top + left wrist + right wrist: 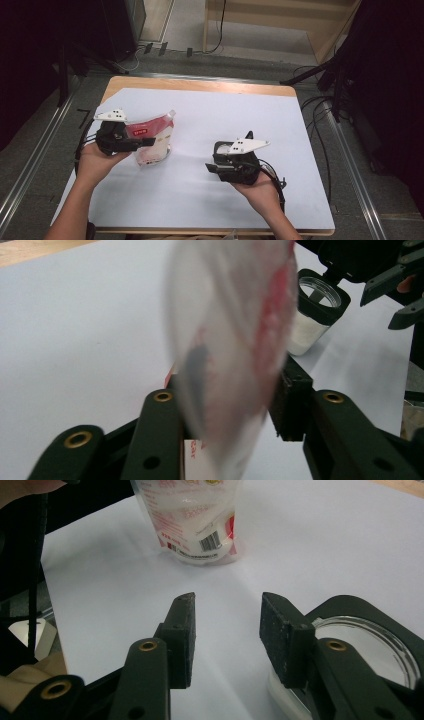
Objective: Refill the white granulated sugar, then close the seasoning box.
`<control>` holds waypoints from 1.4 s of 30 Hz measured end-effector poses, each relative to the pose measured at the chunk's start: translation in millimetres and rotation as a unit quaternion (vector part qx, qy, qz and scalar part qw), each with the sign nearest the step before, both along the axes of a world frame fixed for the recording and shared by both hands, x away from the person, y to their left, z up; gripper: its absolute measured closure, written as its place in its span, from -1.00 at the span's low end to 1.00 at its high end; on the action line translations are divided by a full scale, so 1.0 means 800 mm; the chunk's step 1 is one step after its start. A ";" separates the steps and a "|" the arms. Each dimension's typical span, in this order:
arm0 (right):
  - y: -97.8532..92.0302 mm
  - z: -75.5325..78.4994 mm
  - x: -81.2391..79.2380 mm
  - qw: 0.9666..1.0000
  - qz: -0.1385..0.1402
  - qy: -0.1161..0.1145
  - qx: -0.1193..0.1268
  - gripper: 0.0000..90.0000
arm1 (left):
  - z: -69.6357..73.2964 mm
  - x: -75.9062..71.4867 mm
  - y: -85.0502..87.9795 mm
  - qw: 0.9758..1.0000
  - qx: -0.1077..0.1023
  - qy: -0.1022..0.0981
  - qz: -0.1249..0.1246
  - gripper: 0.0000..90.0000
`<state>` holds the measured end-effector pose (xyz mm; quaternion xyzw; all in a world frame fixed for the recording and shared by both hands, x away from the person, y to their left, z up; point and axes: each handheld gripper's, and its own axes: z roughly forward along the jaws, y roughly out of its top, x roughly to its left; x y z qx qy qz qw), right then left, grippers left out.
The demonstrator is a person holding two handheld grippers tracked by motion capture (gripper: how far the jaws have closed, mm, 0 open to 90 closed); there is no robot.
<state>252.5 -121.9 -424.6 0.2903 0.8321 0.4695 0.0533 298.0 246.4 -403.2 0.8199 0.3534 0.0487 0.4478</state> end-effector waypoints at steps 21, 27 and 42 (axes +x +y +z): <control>-0.016 0.018 0.010 1.000 -0.007 0.013 -0.004 0.47 | 0.006 -0.020 0.035 1.000 0.011 0.016 0.021 0.18; -0.021 0.022 0.013 1.000 -0.008 0.017 -0.003 0.52 | 0.008 -0.024 0.049 0.999 0.012 0.014 0.033 0.14; -0.039 0.035 0.022 1.000 -0.014 0.021 -0.008 0.93 | 0.006 -0.031 0.086 0.998 0.007 0.021 0.051 0.06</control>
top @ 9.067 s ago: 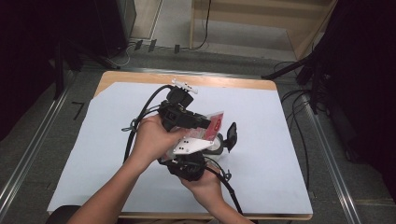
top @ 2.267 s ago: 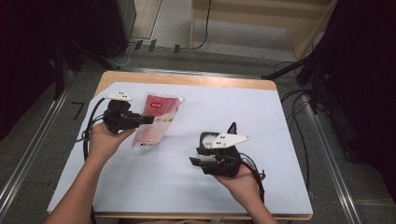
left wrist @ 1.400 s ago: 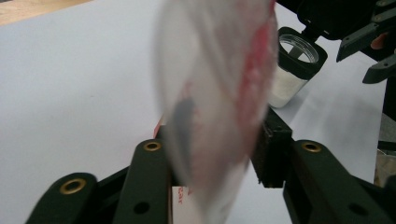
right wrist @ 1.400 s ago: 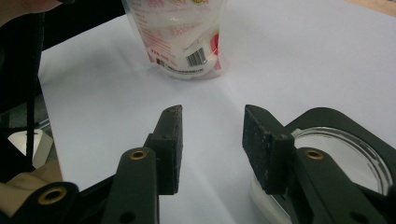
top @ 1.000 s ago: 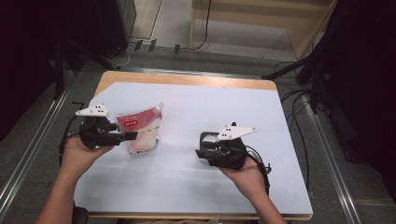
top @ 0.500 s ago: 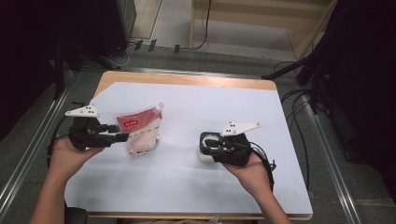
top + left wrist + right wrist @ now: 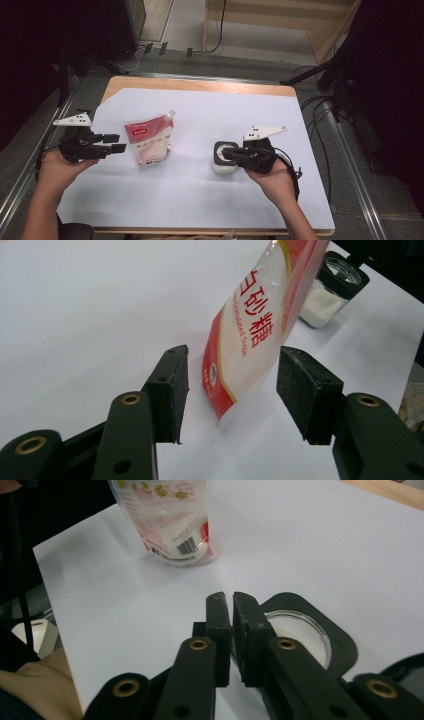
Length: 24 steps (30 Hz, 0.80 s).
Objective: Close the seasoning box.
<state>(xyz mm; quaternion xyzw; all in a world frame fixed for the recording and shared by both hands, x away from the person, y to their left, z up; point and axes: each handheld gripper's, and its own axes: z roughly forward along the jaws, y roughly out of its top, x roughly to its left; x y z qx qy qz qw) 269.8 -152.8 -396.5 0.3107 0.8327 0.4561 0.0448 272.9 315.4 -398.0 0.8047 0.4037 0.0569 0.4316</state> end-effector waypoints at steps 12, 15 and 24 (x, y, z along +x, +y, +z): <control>-0.035 0.022 0.003 1.000 -0.026 -0.009 0.012 1.00 | -0.010 0.006 0.004 1.000 0.005 0.013 0.020 0.06; -0.049 0.029 0.004 0.999 -0.039 -0.012 0.020 1.00 | -0.013 0.009 0.003 1.000 0.011 0.010 0.026 0.05; -0.082 0.030 0.011 0.996 -0.081 -0.013 0.019 1.00 | -0.017 0.010 -0.001 0.999 0.017 0.009 0.031 0.02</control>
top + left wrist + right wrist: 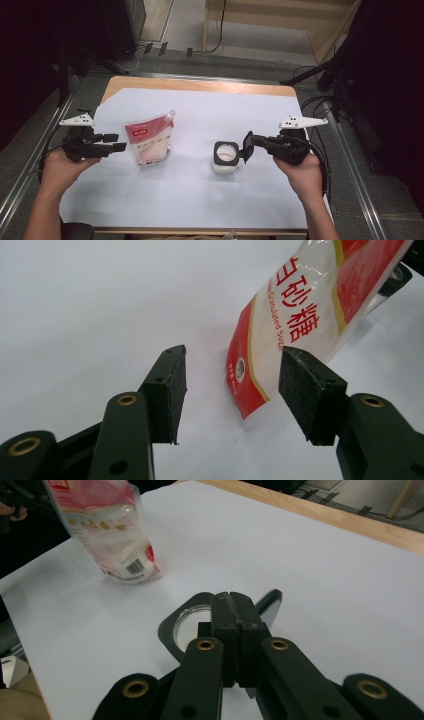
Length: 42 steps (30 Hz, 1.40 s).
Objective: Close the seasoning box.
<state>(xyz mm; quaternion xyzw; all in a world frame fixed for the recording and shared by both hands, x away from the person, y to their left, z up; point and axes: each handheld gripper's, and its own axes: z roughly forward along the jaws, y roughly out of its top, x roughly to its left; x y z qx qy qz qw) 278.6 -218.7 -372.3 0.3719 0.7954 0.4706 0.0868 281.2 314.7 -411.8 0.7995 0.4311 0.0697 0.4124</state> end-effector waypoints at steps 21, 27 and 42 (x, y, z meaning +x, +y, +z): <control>-0.013 -0.022 0.013 0.999 -0.019 0.025 0.006 1.00 | -0.004 0.001 -0.003 1.000 0.001 -0.002 0.004 -0.01; -0.010 -0.025 0.013 0.999 -0.017 0.031 -0.004 1.00 | -0.003 0.001 -0.002 1.000 -0.001 -0.001 0.004 -0.01; 0.013 -0.041 0.013 0.999 -0.002 0.030 -0.014 1.00 | -0.007 0.004 -0.006 1.000 -0.005 -0.005 0.013 -0.02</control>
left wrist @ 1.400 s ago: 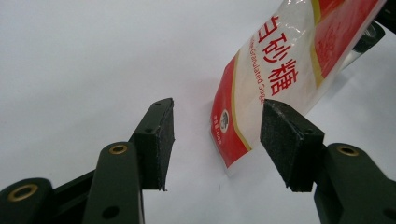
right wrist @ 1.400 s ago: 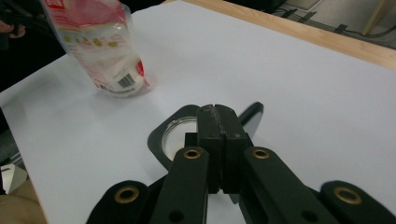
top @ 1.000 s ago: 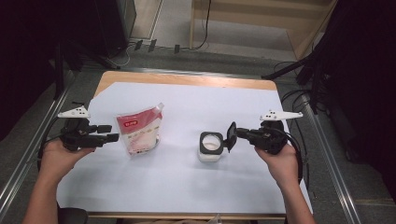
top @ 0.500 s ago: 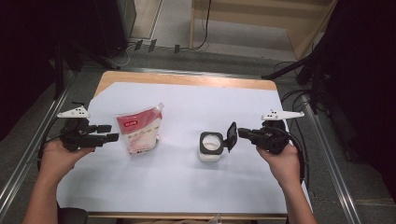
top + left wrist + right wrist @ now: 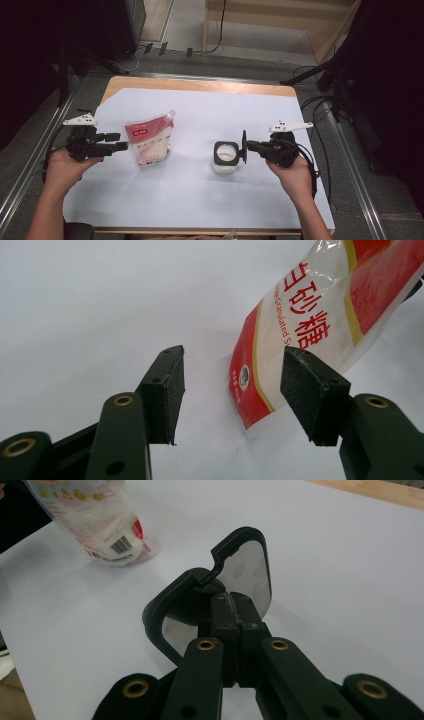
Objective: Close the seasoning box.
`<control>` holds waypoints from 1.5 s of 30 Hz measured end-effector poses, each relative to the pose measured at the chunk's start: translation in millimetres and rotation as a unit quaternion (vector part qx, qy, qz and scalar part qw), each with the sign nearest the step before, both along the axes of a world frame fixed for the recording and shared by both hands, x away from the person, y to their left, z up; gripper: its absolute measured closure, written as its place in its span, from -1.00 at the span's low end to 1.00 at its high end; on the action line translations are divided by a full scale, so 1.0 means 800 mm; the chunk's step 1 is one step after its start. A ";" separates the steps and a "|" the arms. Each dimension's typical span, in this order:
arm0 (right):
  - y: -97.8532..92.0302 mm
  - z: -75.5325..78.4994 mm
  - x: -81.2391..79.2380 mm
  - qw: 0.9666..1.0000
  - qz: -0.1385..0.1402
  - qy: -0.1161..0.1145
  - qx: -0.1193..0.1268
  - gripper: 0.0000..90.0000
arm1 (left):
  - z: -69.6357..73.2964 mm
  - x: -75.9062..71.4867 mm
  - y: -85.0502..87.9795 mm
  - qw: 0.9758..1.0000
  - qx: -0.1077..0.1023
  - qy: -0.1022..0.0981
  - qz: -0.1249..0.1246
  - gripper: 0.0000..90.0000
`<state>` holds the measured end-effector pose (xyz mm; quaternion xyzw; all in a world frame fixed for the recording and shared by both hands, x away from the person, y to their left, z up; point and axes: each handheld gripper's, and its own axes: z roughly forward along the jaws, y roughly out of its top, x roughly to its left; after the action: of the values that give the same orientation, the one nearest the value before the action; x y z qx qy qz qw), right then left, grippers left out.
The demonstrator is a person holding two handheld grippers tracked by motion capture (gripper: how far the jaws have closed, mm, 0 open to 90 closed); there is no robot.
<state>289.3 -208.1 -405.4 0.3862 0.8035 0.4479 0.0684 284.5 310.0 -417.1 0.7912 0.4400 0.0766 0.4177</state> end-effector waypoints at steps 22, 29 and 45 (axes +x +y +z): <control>0.038 -0.021 0.003 1.000 0.020 0.003 0.002 0.98 | -0.003 0.001 -0.004 1.000 0.006 0.005 0.001 -0.02; 0.054 -0.028 0.002 0.999 0.037 0.005 -0.017 0.95 | -0.004 0.002 -0.003 1.000 0.005 0.005 0.004 -0.01; 0.062 -0.034 0.001 0.999 0.048 -0.004 -0.024 0.61 | -0.005 0.001 -0.002 1.000 0.011 0.006 0.013 0.02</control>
<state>290.2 -158.3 -432.7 0.3438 0.8312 0.4328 0.0599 285.5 308.2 -421.3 0.7907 0.4515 0.0825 0.4051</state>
